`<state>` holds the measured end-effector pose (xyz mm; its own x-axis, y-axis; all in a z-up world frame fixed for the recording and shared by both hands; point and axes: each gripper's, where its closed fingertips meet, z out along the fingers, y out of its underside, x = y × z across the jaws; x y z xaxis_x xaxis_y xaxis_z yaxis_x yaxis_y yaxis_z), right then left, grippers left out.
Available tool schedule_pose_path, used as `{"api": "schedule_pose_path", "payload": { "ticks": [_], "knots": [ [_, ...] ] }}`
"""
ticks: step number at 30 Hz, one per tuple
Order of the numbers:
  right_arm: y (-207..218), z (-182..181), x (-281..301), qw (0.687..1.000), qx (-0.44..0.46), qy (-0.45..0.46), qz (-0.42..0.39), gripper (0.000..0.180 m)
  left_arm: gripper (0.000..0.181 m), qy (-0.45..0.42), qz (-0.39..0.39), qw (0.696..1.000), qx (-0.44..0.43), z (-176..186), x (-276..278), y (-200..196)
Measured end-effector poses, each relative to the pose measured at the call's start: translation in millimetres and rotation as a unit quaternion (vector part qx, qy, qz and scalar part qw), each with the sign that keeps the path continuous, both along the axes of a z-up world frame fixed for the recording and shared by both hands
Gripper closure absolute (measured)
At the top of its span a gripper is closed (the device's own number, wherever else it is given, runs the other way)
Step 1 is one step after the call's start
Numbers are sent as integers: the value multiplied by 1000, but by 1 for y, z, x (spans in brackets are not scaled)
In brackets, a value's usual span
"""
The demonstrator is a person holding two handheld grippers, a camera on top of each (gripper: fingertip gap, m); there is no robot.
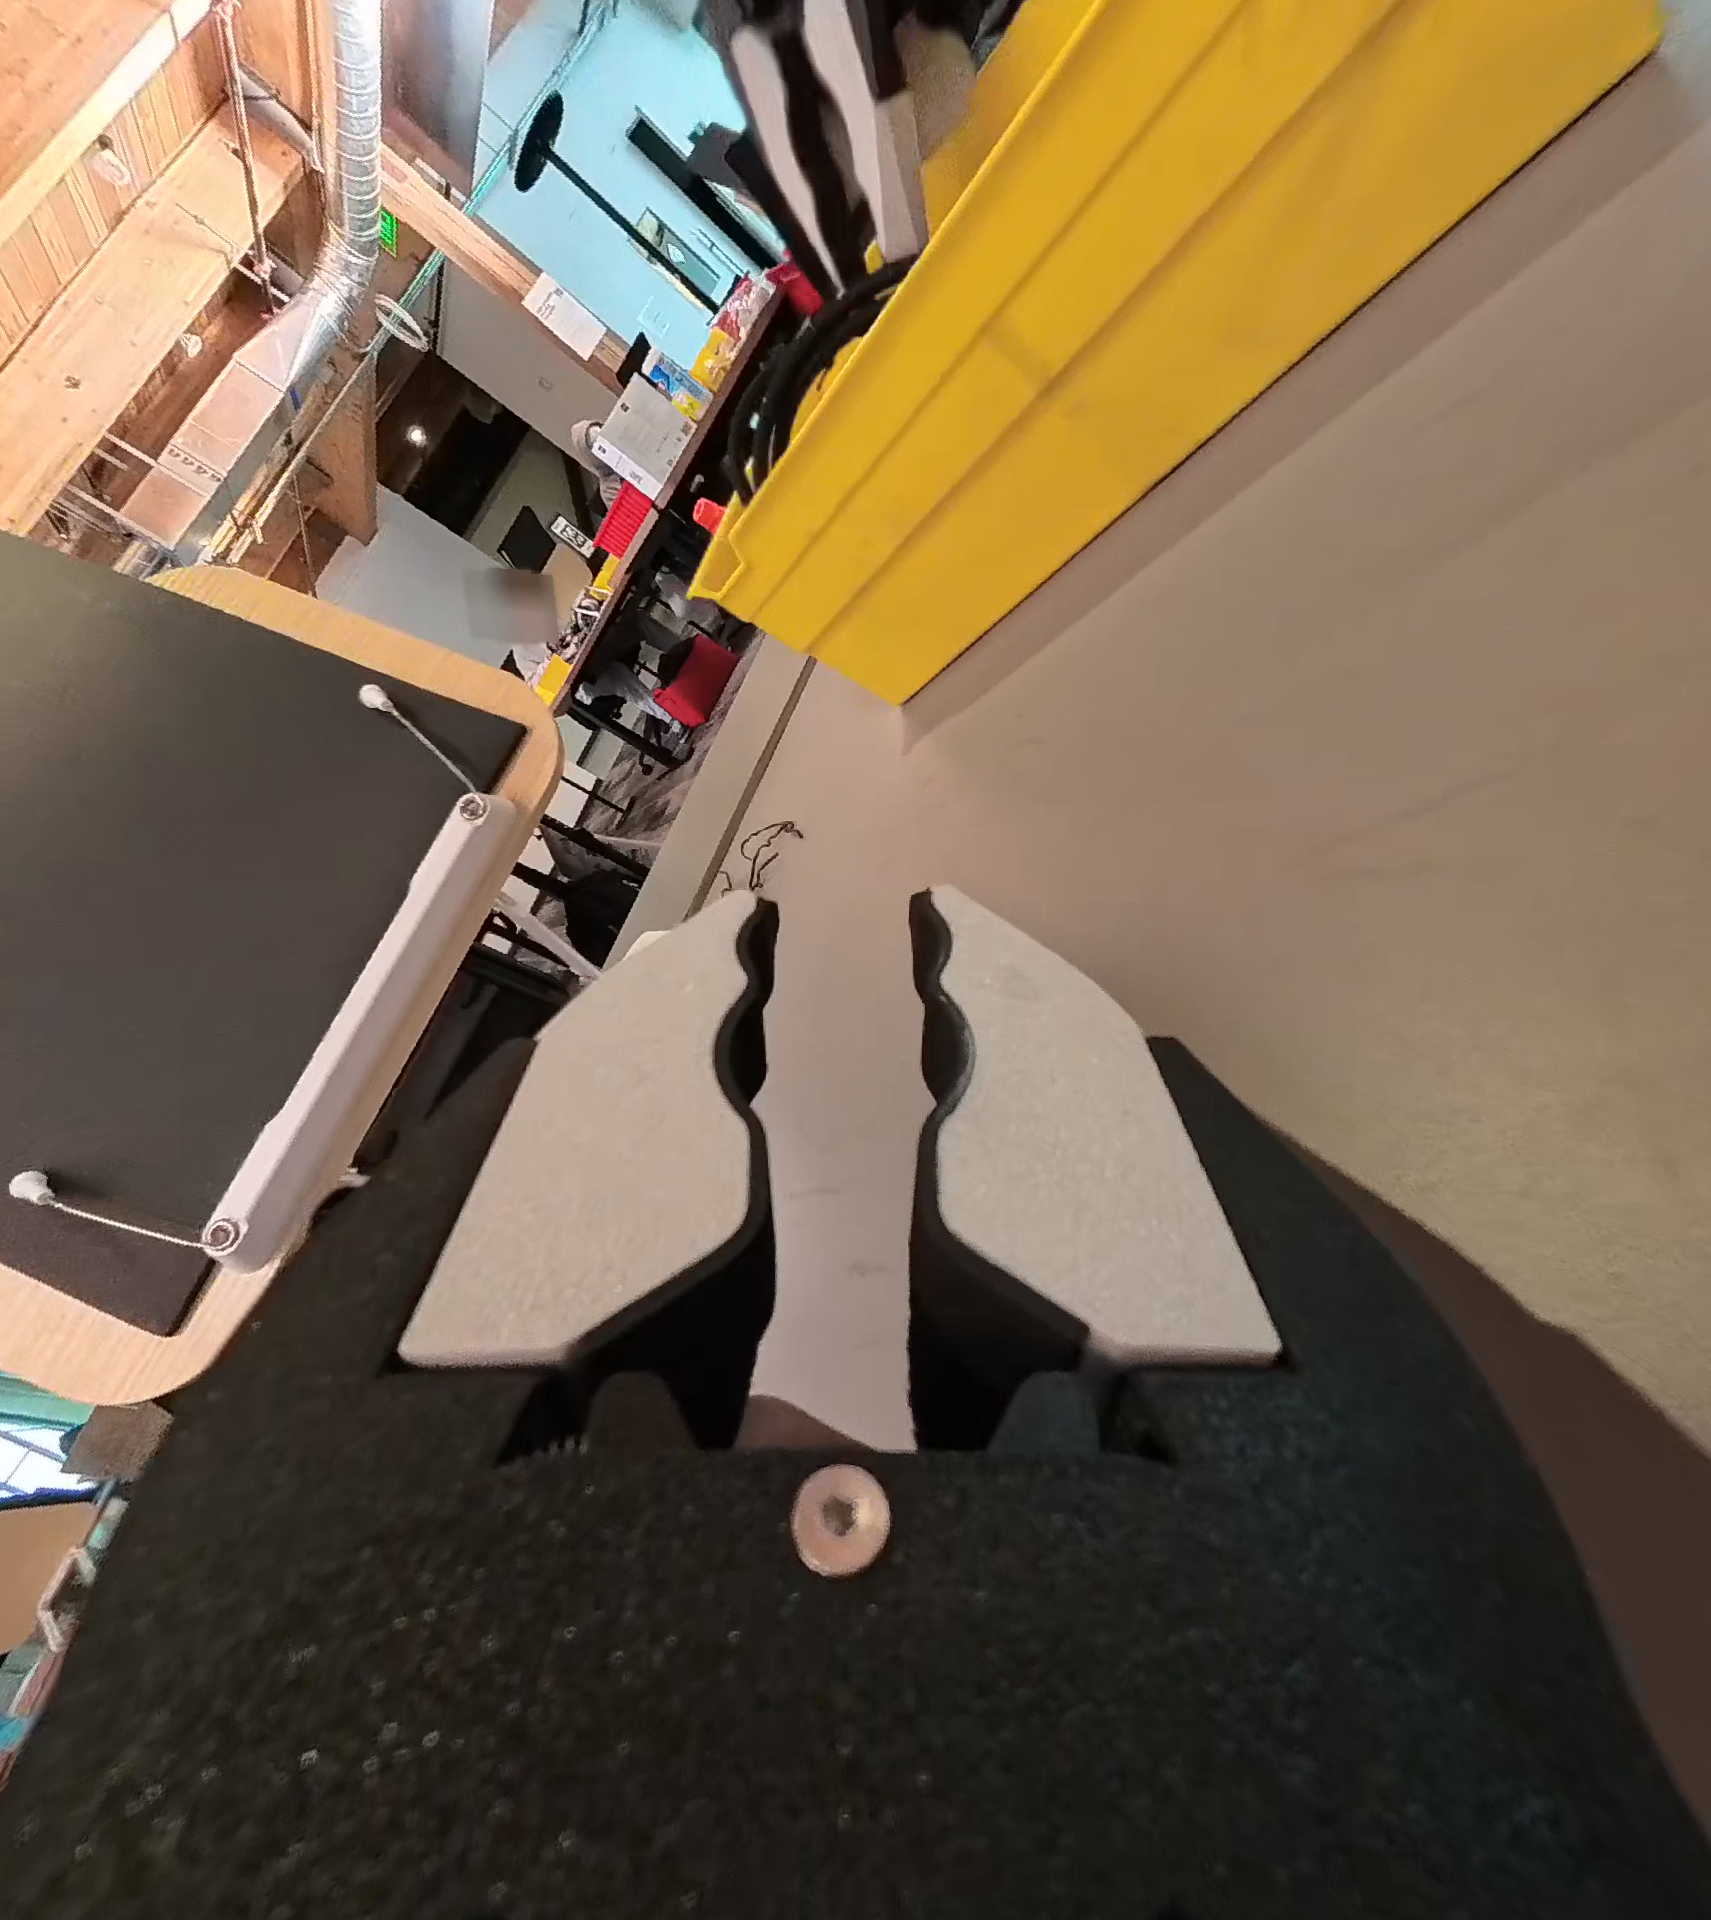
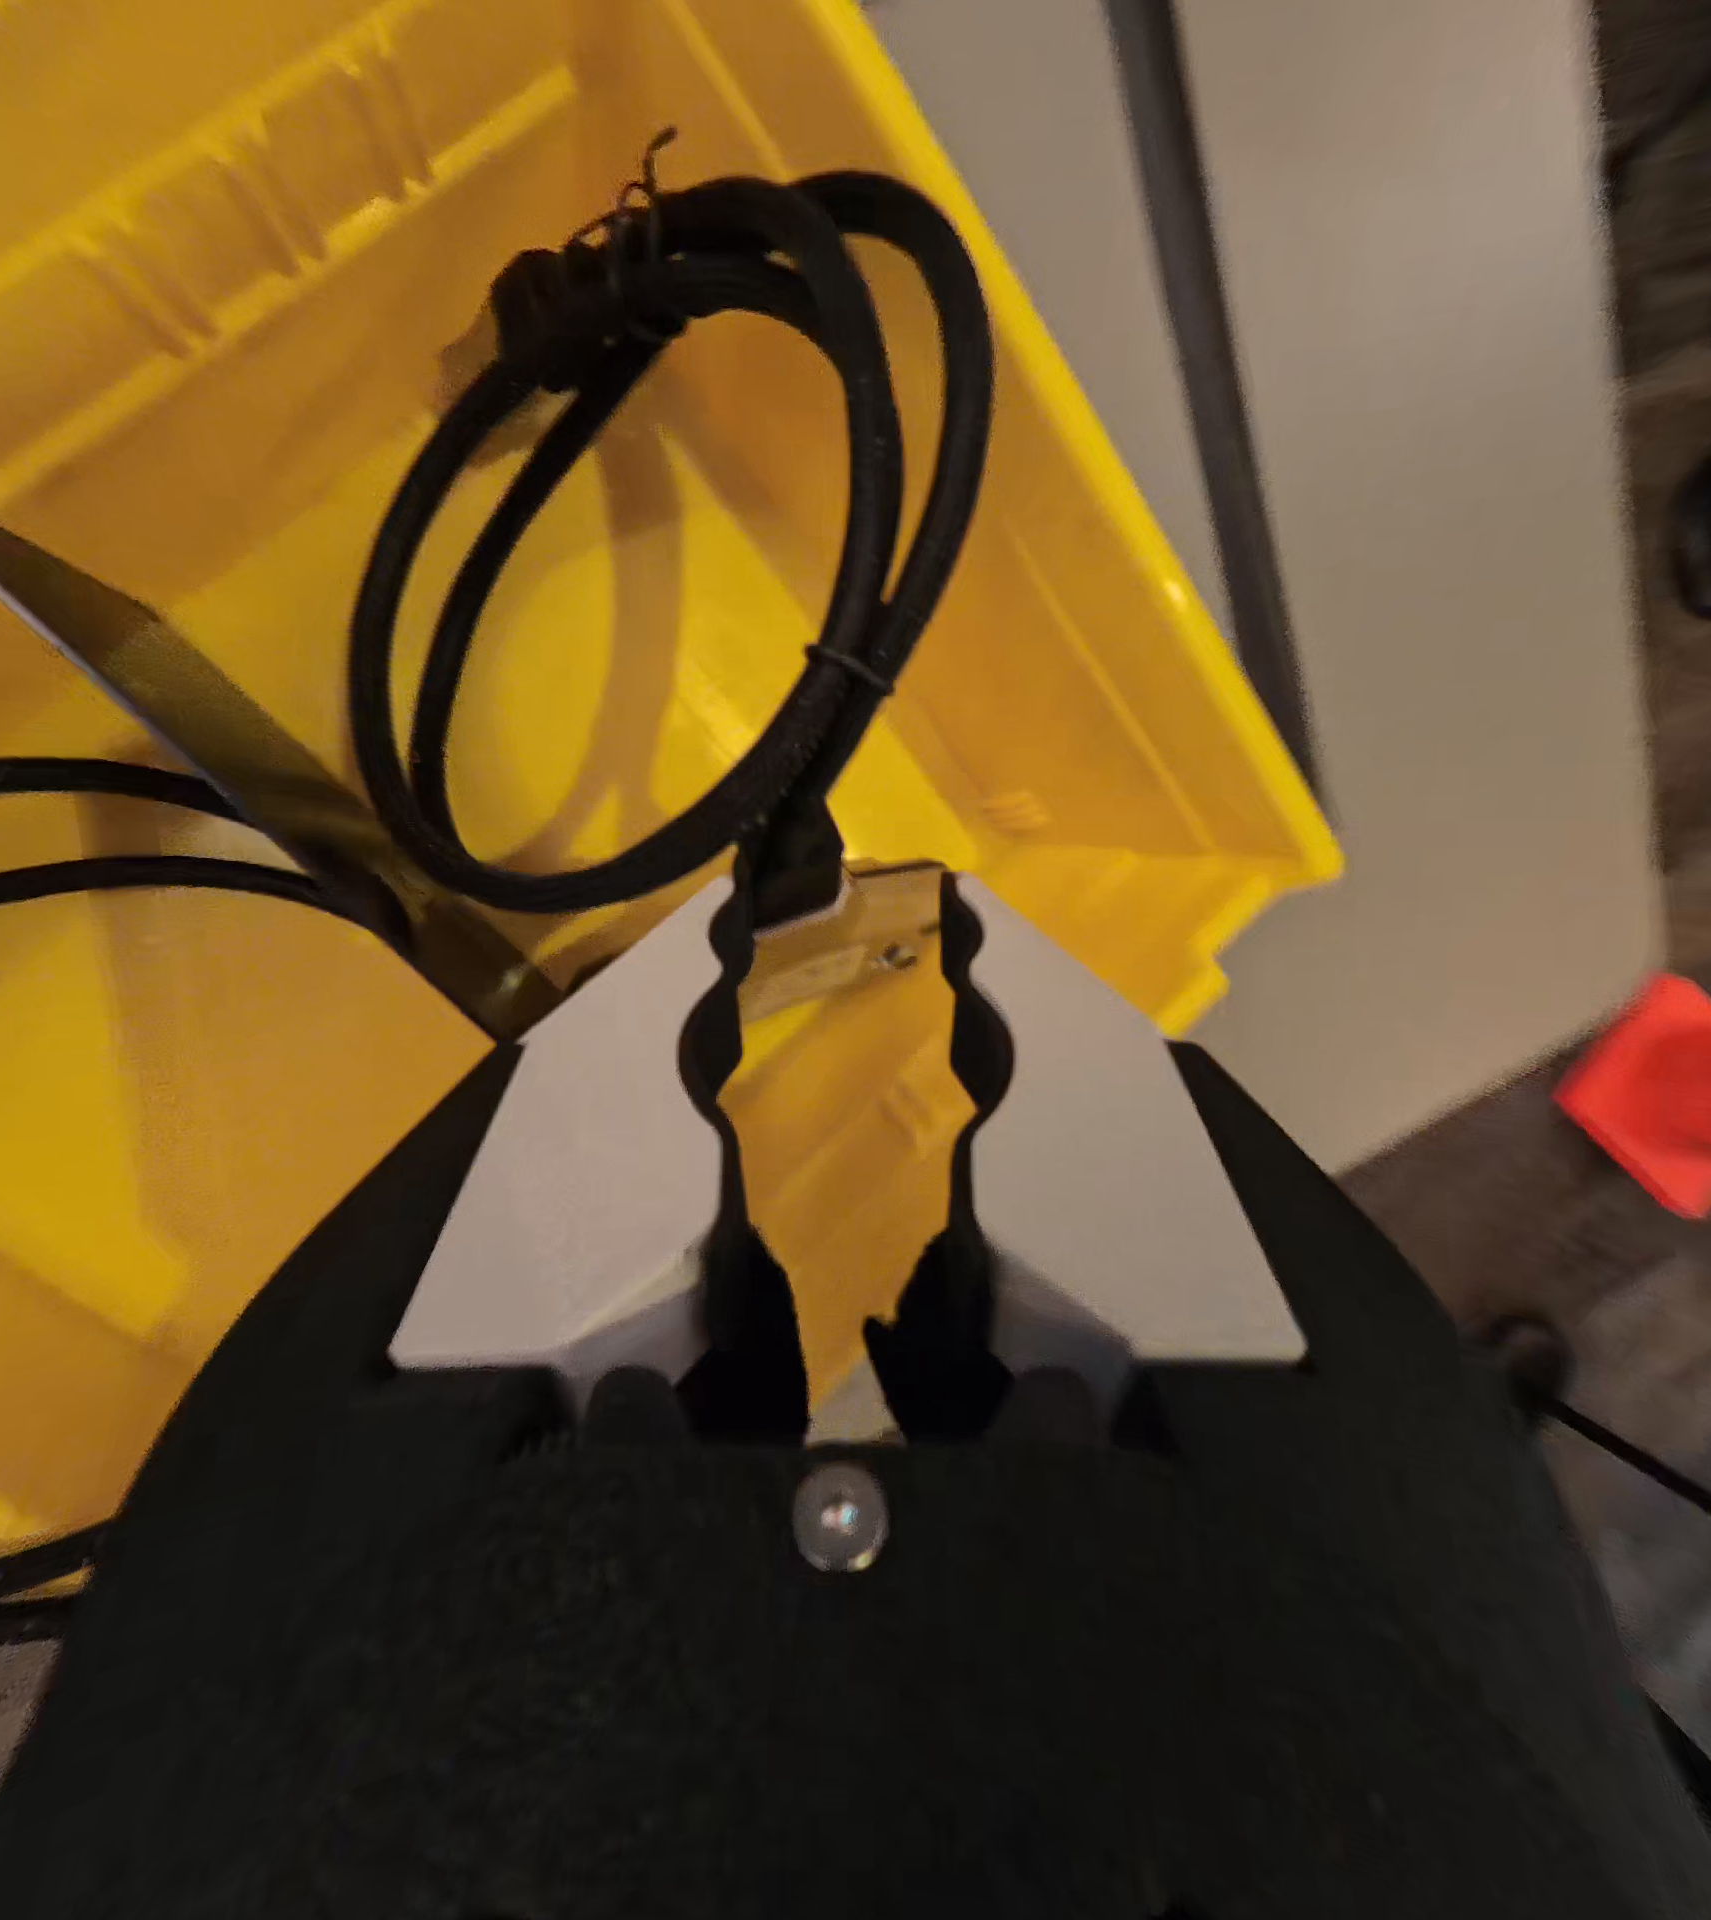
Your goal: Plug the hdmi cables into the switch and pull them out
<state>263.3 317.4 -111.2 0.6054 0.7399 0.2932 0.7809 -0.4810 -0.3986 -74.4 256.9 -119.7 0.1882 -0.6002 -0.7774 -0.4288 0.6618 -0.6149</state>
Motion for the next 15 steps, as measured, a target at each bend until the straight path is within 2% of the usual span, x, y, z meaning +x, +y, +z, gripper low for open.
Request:
{"api": "schedule_pose_path", "payload": {
  "ticks": [3,5,8,10,12,13,15],
  "knots": [
    [-12,44,10,990,129,-8,-55,158,156,-7,4,1000,-11,2,-1,3],
    [-32,76,10,972,203,26,-116,157,156,-12,8,1000,-25,2,-2,5],
    [-91,99,-22,937,241,150,-201,130,156,-24,25,997,-62,1,-7,14],
    [-137,91,-58,917,244,232,-212,116,156,-26,27,995,-94,5,-10,10],
    [-172,86,-87,870,286,309,-258,123,156,-10,17,995,-102,10,-18,-4],
    [-187,78,-106,858,288,341,-255,128,156,1,15,994,-105,12,-24,-13],
    [-203,46,-120,842,271,349,-309,128,156,25,14,989,-143,11,-42,-39]
  ]
}}
